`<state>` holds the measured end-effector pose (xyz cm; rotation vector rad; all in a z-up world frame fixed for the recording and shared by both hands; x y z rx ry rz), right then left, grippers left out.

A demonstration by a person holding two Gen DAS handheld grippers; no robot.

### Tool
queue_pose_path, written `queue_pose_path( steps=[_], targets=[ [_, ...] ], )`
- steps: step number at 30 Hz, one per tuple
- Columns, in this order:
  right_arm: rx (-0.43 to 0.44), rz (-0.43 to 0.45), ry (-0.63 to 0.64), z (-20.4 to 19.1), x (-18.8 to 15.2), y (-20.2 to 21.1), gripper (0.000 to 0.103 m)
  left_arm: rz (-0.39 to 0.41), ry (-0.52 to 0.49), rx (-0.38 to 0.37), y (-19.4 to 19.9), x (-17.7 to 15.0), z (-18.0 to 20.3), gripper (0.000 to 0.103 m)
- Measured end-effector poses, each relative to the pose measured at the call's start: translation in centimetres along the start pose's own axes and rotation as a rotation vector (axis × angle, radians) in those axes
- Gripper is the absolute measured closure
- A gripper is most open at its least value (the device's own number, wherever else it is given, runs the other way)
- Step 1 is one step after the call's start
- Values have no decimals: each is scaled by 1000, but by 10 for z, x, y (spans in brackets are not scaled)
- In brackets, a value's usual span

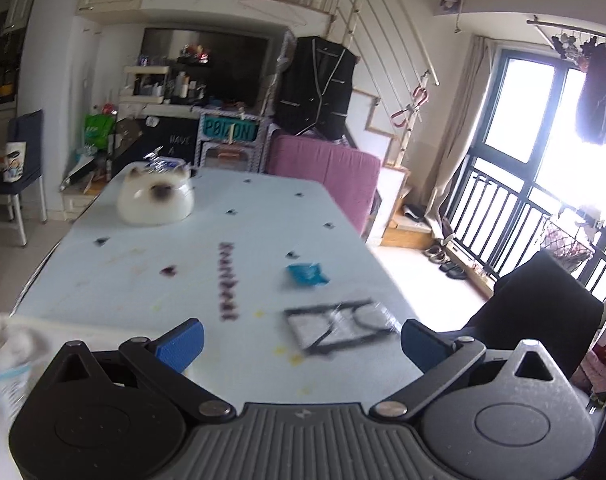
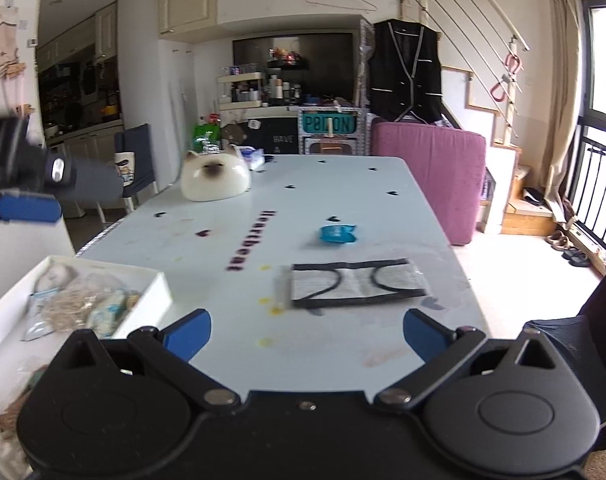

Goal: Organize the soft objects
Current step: 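Move the left tool to the blue packet while the right moves to the white face mask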

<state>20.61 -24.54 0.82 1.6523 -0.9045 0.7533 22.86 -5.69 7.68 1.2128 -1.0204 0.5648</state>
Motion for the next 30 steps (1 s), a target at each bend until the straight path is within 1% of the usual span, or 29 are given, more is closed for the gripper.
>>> queue_pose_path(
  steps=[4, 9, 11, 13, 15, 16, 17, 18, 20, 23, 26, 28, 30],
  targets=[
    [-19, -6, -10, 20, 8, -19, 0, -11, 35, -19, -39, 24, 14, 0],
    [-19, -6, -18, 40, 18, -45, 0, -23, 93, 0, -98, 44, 16, 0],
    [-24, -13, -30, 48, 23, -59, 0, -46, 133, -4, -126, 49, 11, 0],
    [-29, -8, -48, 55, 28, -73, 3, -77, 159, -17, -154, 50, 7, 0],
    [-33, -2, -75, 60, 33, -88, 17, -111, 177, -25, -182, 50, 1, 0],
    [-27, -3, -87, 62, 35, -96, 19, -125, 178, -28, -194, 49, -1, 0],
    [-21, -5, -98, 64, 37, -104, 28, -139, 177, -33, -205, 48, -4, 0],
    [-22, -8, -105, 65, 38, -114, 41, -152, 176, -38, -218, 47, -7, 0],
    [-27, -21, -101, 65, 40, -133, 55, -173, 182, -53, -239, 44, -13, 0],
    [-7, -59, -106, 64, 39, -164, 58, -197, 206, -72, -267, 42, -22, 0],
    [17, -89, -93, 60, 33, -193, 62, -210, 220, -62, -289, 39, -26, 0],
    [7, -113, -75, 57, 27, -210, 63, -222, 223, -47, -302, 35, -26, 0],
    [-2, -143, -66, 55, 21, -224, 63, -246, 217, -49, -315, 32, -23, 0]
  ],
)
Point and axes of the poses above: each gripper's, at about its wrist camera, not at the fingertips, and y roughly against the way its jaws point, z to its right, x to its top, the point moved 2 cm from there along -y, roughly the way its jaws point, and after that the axes turned 14 degrees about -y, right-handed, at the moved point
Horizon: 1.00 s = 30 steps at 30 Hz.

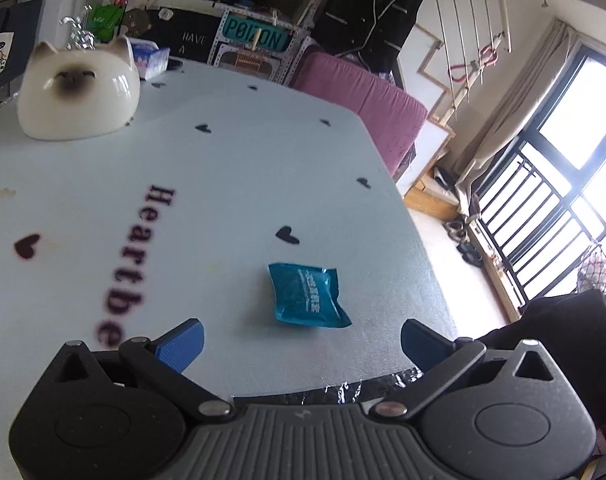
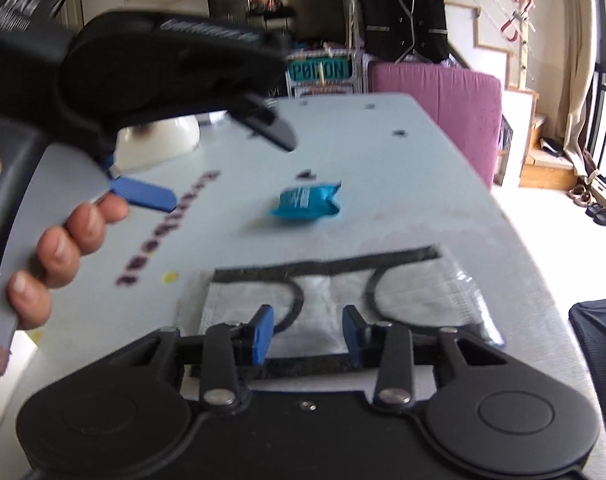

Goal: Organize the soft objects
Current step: 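Move the left tool to the blue packet while the right moves to the white face mask, then grasp the blue packet with the left tool while the right grasps the mask edge, then lift the blue packet with the left tool while the right lifts the mask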

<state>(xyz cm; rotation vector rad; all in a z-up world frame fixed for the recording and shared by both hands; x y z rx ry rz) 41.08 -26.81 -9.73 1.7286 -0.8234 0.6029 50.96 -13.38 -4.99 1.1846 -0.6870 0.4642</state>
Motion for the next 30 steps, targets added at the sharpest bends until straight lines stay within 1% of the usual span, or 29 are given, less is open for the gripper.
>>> queue_pose_path(
  steps=[1, 4, 10, 12, 14, 15, 17, 18, 20, 21, 22, 23, 24, 27, 30],
  targets=[
    [-4, -11, 6, -1, -2, -5, 63, -9, -7, 1, -7, 0, 1, 0],
    [-13, 24, 92, -6, -12, -5, 63, -20, -41, 29, -26, 3, 6, 0],
    [31, 14, 53, 7, -19, 10, 63, -21, -78, 97, -58, 9, 17, 0],
    [27, 14, 54, 8, -21, 13, 66, -45, -130, 122, -70, 13, 22, 0],
    [24, 15, 53, 8, -21, 14, 66, -73, -173, 160, -81, 15, 26, 0],
    [23, 15, 53, 7, -21, 14, 66, -80, -176, 176, -86, 16, 26, 1],
    [26, 14, 52, 7, -21, 15, 66, -60, -166, 208, -91, 16, 26, 1],
    [29, 13, 48, 8, -20, 15, 66, -61, -181, 220, -93, 17, 28, 1],
    [40, 9, 54, 9, -20, 15, 65, -72, -247, 249, -96, 16, 35, 8],
    [47, 6, 56, 10, -20, 15, 66, -69, -298, 266, -97, 16, 40, 17],
    [52, 3, 64, 11, -19, 15, 66, -50, -311, 237, -94, 15, 42, 33],
    [57, 1, 66, 11, -19, 16, 66, -44, -322, 228, -91, 15, 45, 39],
    [64, 0, 60, 12, -18, 16, 66, -45, -337, 215, -89, 14, 47, 49],
    [81, -6, 63, 15, -18, 16, 66, -49, -434, 145, -81, 5, 54, 51],
    [95, -12, 75, 18, -18, 17, 66, -64, -490, 73, -67, -8, 56, 51]
  ],
)
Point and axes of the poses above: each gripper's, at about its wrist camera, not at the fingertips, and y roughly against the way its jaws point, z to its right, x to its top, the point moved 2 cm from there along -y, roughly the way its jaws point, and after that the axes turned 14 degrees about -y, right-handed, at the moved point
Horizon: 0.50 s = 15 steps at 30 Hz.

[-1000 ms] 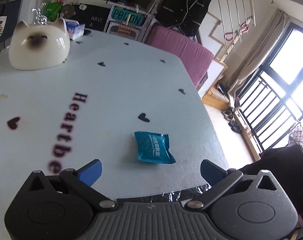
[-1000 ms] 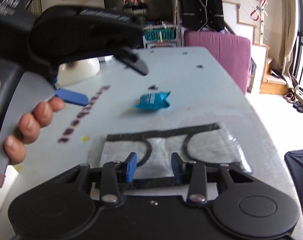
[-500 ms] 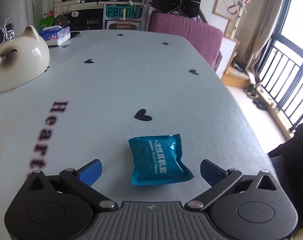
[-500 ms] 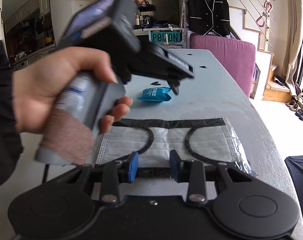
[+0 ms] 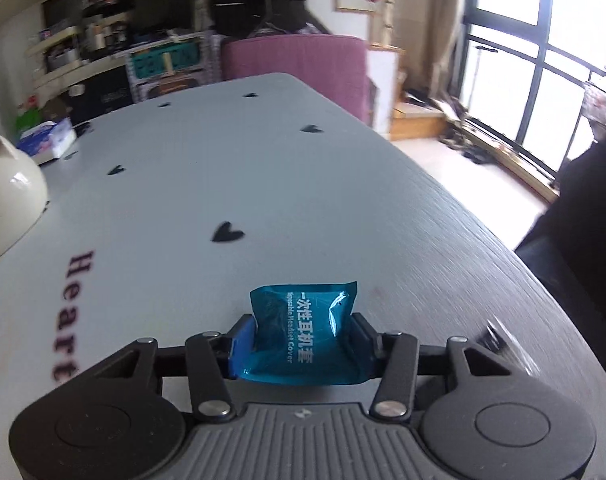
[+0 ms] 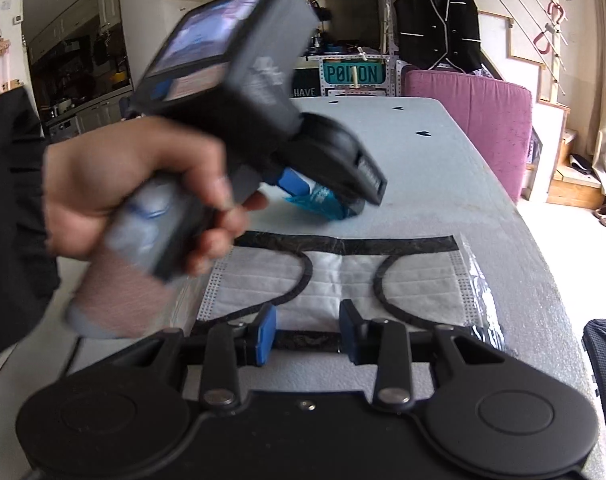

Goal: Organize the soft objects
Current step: 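Lift the blue packet with the left tool while the right lifts the mask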

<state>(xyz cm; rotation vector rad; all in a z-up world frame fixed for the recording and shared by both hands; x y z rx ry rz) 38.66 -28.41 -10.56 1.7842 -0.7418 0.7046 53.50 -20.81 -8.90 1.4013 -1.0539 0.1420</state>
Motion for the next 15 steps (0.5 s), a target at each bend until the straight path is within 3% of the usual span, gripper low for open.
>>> queue_pose_path(
  steps=[7, 15],
  targets=[
    [26, -1, -28, 9, 3, 7, 71, -32, -59, -72, 28, -28, 7, 51],
    [-81, 0, -190, 39, 9, 34, 70, -43, -46, -85, 64, -63, 14, 51]
  ],
)
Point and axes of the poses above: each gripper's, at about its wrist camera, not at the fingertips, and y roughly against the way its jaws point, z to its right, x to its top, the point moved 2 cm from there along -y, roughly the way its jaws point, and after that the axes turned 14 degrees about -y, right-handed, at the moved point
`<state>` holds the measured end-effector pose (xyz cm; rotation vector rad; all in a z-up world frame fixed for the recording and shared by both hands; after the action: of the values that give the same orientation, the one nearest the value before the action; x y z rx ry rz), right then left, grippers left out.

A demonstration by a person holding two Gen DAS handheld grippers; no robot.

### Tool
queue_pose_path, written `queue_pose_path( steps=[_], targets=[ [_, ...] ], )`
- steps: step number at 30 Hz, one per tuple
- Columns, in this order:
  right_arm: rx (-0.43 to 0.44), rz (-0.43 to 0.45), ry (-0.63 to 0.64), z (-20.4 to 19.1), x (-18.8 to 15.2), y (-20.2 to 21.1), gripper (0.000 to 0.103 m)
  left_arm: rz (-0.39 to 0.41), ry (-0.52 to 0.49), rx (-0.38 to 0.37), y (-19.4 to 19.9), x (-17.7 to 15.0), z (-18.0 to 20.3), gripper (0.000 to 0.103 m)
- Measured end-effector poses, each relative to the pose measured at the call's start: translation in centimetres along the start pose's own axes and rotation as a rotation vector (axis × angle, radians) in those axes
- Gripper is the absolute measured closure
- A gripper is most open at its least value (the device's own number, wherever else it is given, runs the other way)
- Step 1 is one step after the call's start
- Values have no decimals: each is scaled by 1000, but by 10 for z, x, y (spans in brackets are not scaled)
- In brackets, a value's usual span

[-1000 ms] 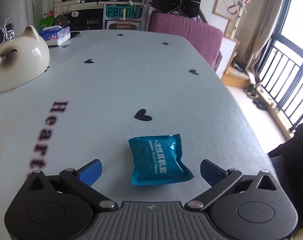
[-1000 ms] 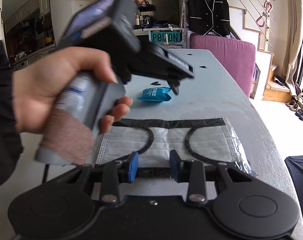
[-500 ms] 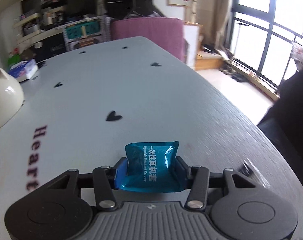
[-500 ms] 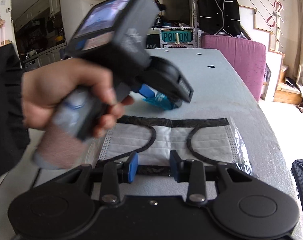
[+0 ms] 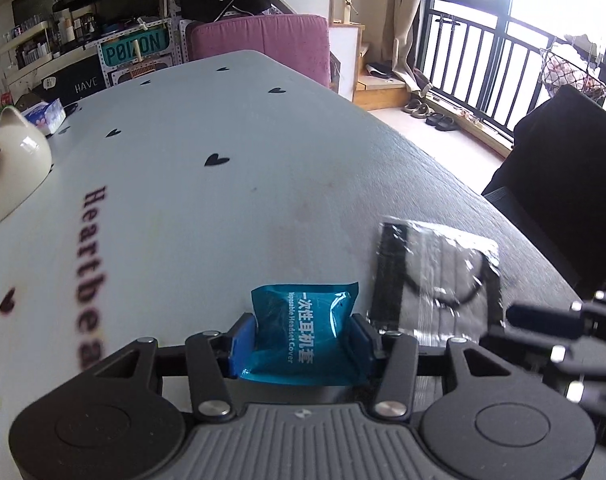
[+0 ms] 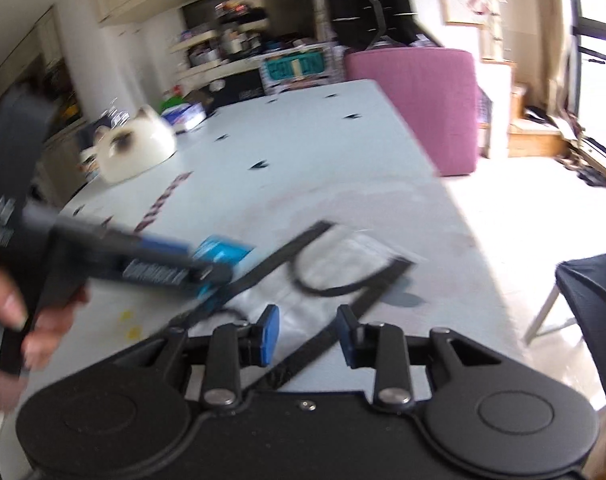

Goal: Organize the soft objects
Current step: 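Lift the blue packet with the left tool while the right lifts the mask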

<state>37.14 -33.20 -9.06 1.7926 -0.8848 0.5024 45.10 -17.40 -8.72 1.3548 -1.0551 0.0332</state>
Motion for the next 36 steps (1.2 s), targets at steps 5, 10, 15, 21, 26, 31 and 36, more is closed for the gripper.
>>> queue_pose_path(
  steps=[5, 10, 15, 21, 26, 31, 36],
  targets=[
    [-55, 43, -146, 17, 3, 11, 53, 9, -27, -18, 20, -20, 20, 51],
    [-9, 10, -260, 33, 1, 2, 47, 16, -72, -74, 38, -33, 50, 51],
    [-19, 21, -207, 26, -3, 2, 19, -25, -69, -81, 46, -37, 66, 51],
    [-66, 38, -30, 9, -11, 3, 6, -81, 81, -53, 55, -47, 41, 52],
    [-39, -8, 52, 6, -18, -2, 0, -80, 202, -35, 68, -61, 15, 52],
    [-78, -15, 155, -5, -27, -5, 0, -83, 271, -30, 76, -73, 3, 52],
    [-91, -17, 171, -6, -29, -5, 0, -85, 292, -37, 82, -82, 2, 52]
  ],
)
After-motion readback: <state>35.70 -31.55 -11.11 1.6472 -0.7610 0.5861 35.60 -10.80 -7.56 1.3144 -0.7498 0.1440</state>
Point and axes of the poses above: each gripper's, at about its wrist camera, not at the fingertips, and y roughly against the way its jaws point, z to its right, x to its top, the point moved 2 cm from there along -y, roughly the way its jaws point, and after that the axes turned 14 degrees about -y, right-handed, at the moved point
